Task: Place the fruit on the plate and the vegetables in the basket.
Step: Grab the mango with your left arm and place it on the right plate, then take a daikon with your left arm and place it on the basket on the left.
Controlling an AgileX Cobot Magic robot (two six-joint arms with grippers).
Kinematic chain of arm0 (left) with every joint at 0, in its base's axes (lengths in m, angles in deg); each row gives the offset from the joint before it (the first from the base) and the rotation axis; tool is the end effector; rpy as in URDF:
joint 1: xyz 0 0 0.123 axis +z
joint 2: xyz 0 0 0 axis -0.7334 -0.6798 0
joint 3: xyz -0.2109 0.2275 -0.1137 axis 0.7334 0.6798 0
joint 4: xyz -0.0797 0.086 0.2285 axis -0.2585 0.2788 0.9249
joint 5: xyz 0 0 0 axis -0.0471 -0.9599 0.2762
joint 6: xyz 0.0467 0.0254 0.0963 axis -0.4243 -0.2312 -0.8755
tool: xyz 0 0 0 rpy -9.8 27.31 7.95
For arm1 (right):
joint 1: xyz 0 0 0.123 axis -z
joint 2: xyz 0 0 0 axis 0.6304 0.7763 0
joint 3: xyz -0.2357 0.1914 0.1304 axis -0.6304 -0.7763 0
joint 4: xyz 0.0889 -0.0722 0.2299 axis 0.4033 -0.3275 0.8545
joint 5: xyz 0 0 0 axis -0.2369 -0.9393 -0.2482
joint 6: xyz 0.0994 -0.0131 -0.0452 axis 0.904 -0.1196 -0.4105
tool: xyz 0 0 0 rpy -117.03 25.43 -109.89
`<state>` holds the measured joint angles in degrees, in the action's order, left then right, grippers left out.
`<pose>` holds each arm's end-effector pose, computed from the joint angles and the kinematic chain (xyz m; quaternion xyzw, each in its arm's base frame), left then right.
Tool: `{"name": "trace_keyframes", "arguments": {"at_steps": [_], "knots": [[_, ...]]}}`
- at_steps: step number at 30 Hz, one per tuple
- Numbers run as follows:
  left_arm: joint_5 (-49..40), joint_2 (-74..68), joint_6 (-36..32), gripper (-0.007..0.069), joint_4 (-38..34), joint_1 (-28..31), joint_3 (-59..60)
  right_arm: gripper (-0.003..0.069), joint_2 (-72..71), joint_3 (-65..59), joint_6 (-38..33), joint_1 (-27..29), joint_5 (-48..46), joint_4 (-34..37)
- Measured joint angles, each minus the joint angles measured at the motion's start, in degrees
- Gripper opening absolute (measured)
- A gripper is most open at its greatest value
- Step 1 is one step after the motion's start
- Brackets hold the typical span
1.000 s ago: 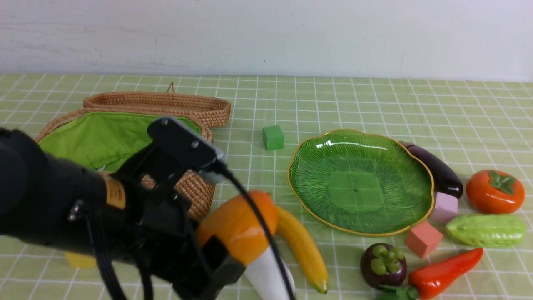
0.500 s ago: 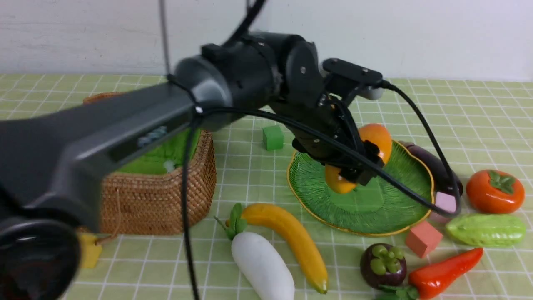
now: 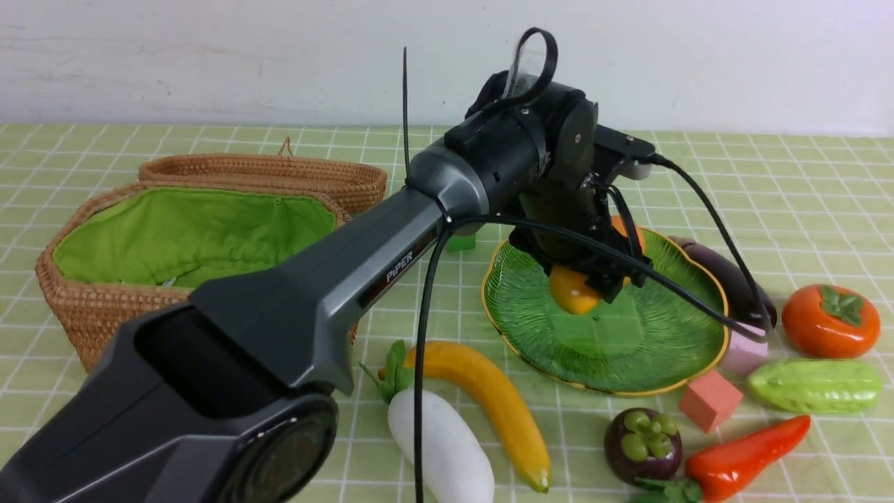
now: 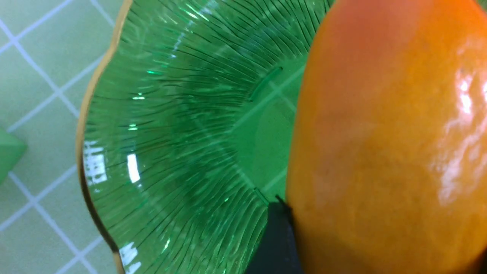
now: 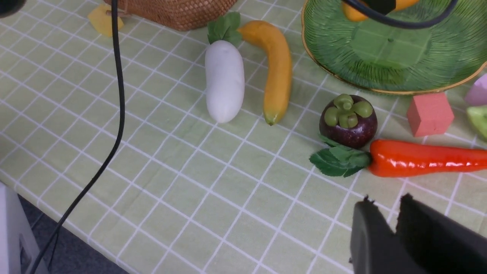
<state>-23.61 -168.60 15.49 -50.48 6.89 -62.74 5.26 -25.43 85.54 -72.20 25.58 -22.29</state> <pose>0.4480 -0.3885 0.2538 0.3337 0.8990 -0.1258 0.2543 0.0085 0.0181 0.3599 -0.1921 0.8578 0.2167 0.4246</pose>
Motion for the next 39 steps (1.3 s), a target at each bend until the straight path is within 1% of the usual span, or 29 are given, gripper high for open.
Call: {"name": "trace_keyframes", "arguments": {"at_steps": [1, 3, 5, 8, 10, 12, 14, 16, 18, 19, 20, 21, 23, 27, 29, 30, 31, 32, 33, 35, 36, 37, 39], "knots": [[0.00, 0.00, 0.00, 0.0592, -0.05, 0.00, 0.14, 0.0117, 0.00, 0.00, 0.00, 0.00, 0.00, 0.00], [0.84, 0.59, 0.42, 0.0650, -0.05, 0.00, 2.07, 0.0119, 0.00, 0.00, 0.00, 0.00, 0.00, 0.00], [1.28, 1.71, 0.48, 0.0664, -0.05, 0.00, 4.20, 0.0120, 0.00, 0.00, 0.00, 0.00, 0.00, 0.00], [1.20, 4.39, 0.48, 0.0650, -0.05, 0.00, 7.31, 0.0123, 0.00, 0.00, 0.00, 0.00, 0.00, 0.00], [0.42, 7.53, 0.56, 0.0608, -0.05, 0.00, 9.59, 0.0124, 0.00, 0.00, 0.00, 0.00, 0.05, -0.33], [-1.28, 11.76, 1.52, 0.0528, -0.05, 0.00, 12.03, 0.0123, 0.00, 0.00, 0.00, 0.00, 0.05, -0.85], [-4.20, 16.37, 3.69, 0.0419, 0.20, 0.00, 14.57, 0.0123, 0.00, 0.00, 0.00, 0.00, 0.05, -1.12], [-6.11, 21.52, 5.58, 0.0279, 1.22, 0.00, 17.63, 0.0125, 0.00, 0.00, 0.00, 0.00, 0.05, -1.17], [-7.19, 27.16, 7.50, 0.0107, 2.16, 0.00, 20.88, 0.0127, 0.00, 0.00, 0.00, 0.00, 0.05, -1.24], [-7.19, 28.24, 7.60, 0.0077, 2.31, 0.00, 21.51, 0.0127, 0.00, 0.00, 0.00, 0.00, 0.05, -1.23], [-7.24, 31.87, 8.43, 0.0005, 2.60, 0.00, 23.78, 0.0127, 0.00, 0.00, 0.00, 0.00, 0.05, -1.36], [-7.24, 34.40, 9.21, -0.0013, 2.69, 0.00, 25.66, 0.0129, 0.00, 0.00, 0.00, 0.00, 0.05, -1.54], [-7.24, 37.71, 10.82, -0.0013, 2.64, 0.00, 28.91, 0.0130, 0.00, 0.00, 0.00, 0.00, 0.00, -1.88], [-7.24, 46.49, 16.22, -0.0013, 2.59, -0.97, 44.42, 0.0133, 0.00, 0.00, -0.76, 0.00, 0.00, -2.43], [-7.17, 49.11, 20.08, -0.0013, 2.82, -3.27, 54.33, 0.0136, 0.00, -0.06, -1.06, 0.00, 0.00, -2.43], [-7.12, 49.21, 20.39, -0.0013, 2.84, -3.27, 55.19, 0.0136, 0.00, -0.06, -1.05, 0.00, 0.00, -2.43], [-5.13, 49.45, 22.76, -0.0011, 2.97, -5.14, 61.34, 0.0137, 0.00, -0.06, -1.28, 0.00, 0.00, -2.43], [-4.69, 49.45, 23.05, -0.0010, 2.97, -5.30, 62.00, 0.0137, 0.00, -0.06, -1.28, 0.00, 0.00, -2.43], [-0.84, 48.74, 25.14, 0.0011, 2.97, -6.12, 65.70, 0.0137, 0.00, -0.06, -1.40, 0.00, 0.00, -2.43], [4.72, 46.49, 28.41, 0.0078, 3.88, -6.12, 68.03, 0.0137, 0.00, -0.06, -1.96, 0.00, 0.00, -2.43], [5.19, 46.23, 29.12, 0.0097, 3.88, -6.11, 68.14, 0.0137, 0.00, -0.06, -2.11, 0.00, 0.00, -2.43], [8.68, 44.08, 32.25, 0.0183, 3.88, -5.48, 68.16, 0.0138, 0.00, -0.06, -2.66, 0.00, 0.00, -2.43], [10.25, 41.95, 36.63, 0.0315, 3.88, -4.82, 67.90, 0.0140, 0.00, -0.06, -2.80, 0.00, 0.00, -2.43]]}}
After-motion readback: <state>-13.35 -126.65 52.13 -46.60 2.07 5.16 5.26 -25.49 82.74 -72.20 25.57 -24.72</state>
